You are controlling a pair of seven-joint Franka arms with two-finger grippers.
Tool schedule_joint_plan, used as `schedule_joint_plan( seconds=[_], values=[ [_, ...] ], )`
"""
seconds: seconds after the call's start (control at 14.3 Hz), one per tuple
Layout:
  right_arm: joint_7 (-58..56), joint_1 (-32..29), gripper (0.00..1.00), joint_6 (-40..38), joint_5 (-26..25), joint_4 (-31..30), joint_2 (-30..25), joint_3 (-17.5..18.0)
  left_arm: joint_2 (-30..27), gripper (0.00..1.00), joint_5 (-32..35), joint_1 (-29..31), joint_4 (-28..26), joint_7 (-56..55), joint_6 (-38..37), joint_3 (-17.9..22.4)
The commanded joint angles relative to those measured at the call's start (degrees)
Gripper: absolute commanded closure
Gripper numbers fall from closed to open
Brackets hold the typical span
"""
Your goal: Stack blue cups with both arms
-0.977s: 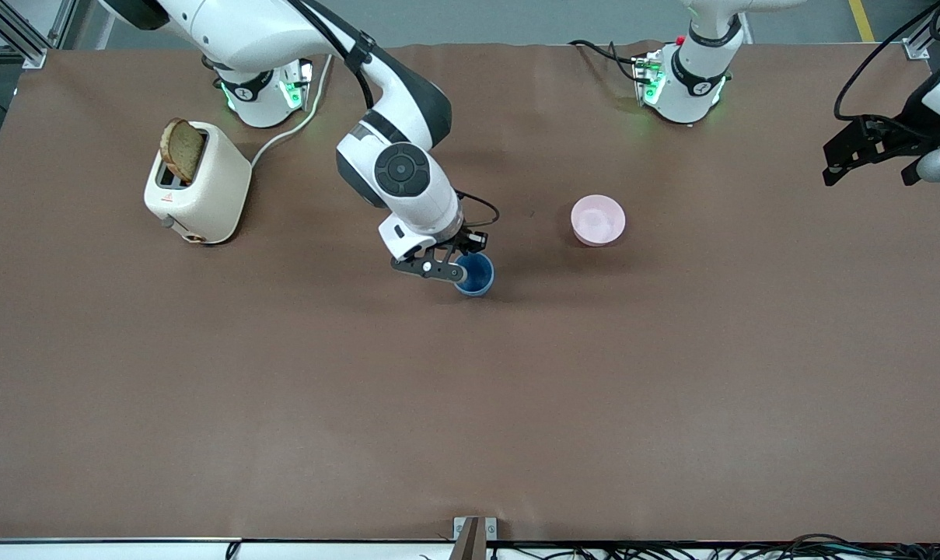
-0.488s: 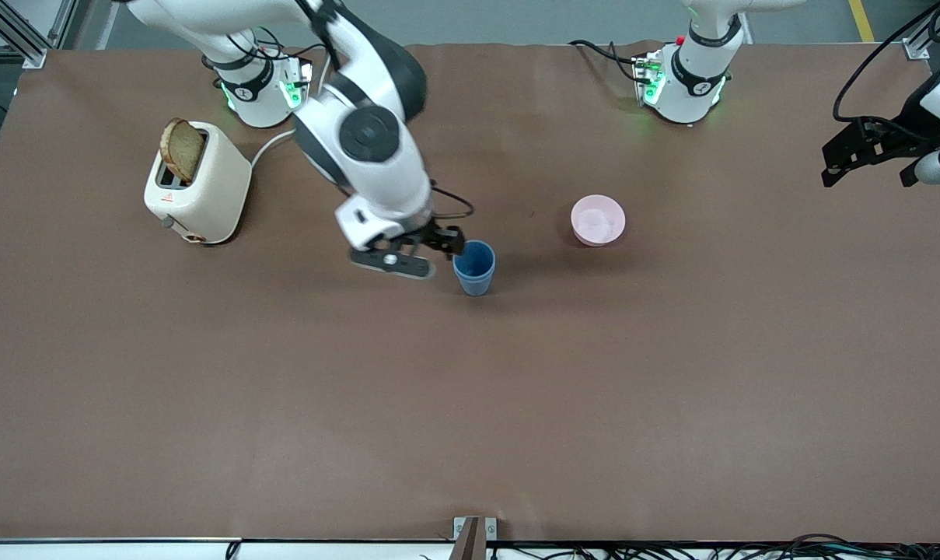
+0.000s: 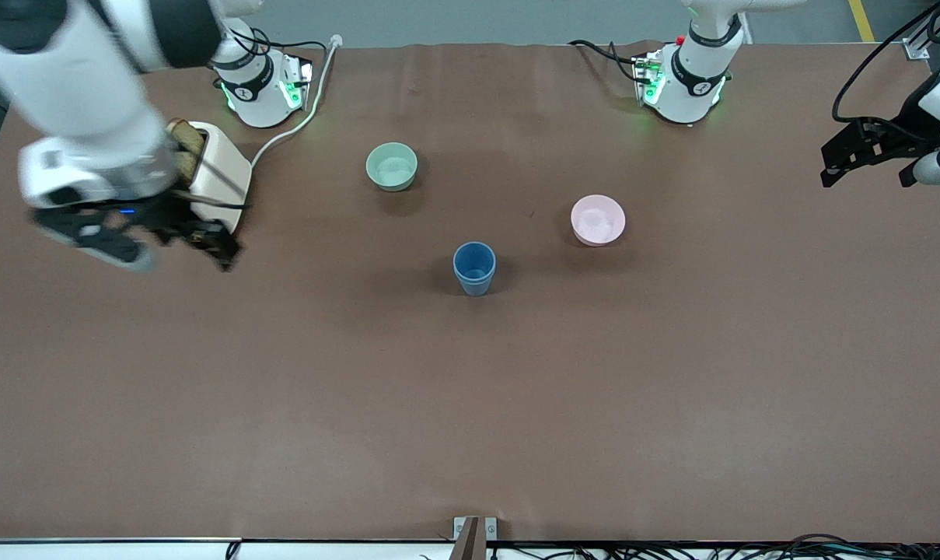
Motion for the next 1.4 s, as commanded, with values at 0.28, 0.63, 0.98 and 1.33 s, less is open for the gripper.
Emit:
schedule_joint_plan(
  seconds=[0.28, 0.63, 0.98, 1.33],
  values=[
    [-30.1, -3.0, 0.0, -2.4, 10.4, -1.6, -4.4, -16.3, -0.2, 0.0, -0.9, -0.1, 0.1, 0.7, -0.1, 0.0],
    [-30.1, -3.0, 0.0, -7.1, 10.3, 0.4, -4.4, -15.4, 0.0, 0.0, -0.9, 0.1, 0.4, 0.6, -0.4, 0.1],
    [-30.4, -2.3, 0.0, -8.7, 9.9, 2.8, -4.0, -15.5, 0.1, 0.0, -0.8, -0.2, 0.9, 0.4, -1.7, 0.1],
    [-30.3, -2.3, 0.0, -8.7, 10.1, 2.8, -4.0, -15.5, 0.1, 0.0, -0.8, -0.3, 0.9, 0.4, -2.1, -0.3]
  ],
)
